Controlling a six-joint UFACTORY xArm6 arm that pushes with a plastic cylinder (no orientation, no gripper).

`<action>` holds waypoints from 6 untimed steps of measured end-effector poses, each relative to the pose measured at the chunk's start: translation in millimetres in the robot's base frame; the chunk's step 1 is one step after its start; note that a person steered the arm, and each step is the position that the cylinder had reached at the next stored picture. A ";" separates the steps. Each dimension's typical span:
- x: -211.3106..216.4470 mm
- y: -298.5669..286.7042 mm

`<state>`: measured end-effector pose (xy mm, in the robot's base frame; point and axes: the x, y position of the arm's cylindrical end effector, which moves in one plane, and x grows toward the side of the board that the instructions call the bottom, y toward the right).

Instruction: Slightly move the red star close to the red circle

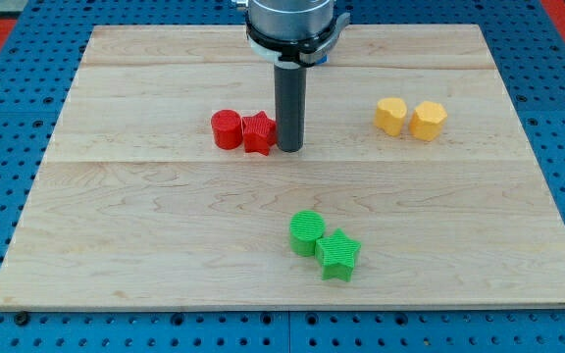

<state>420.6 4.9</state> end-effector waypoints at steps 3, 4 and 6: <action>4.7 -2.2; -41.4 -2.1; 68.5 106.2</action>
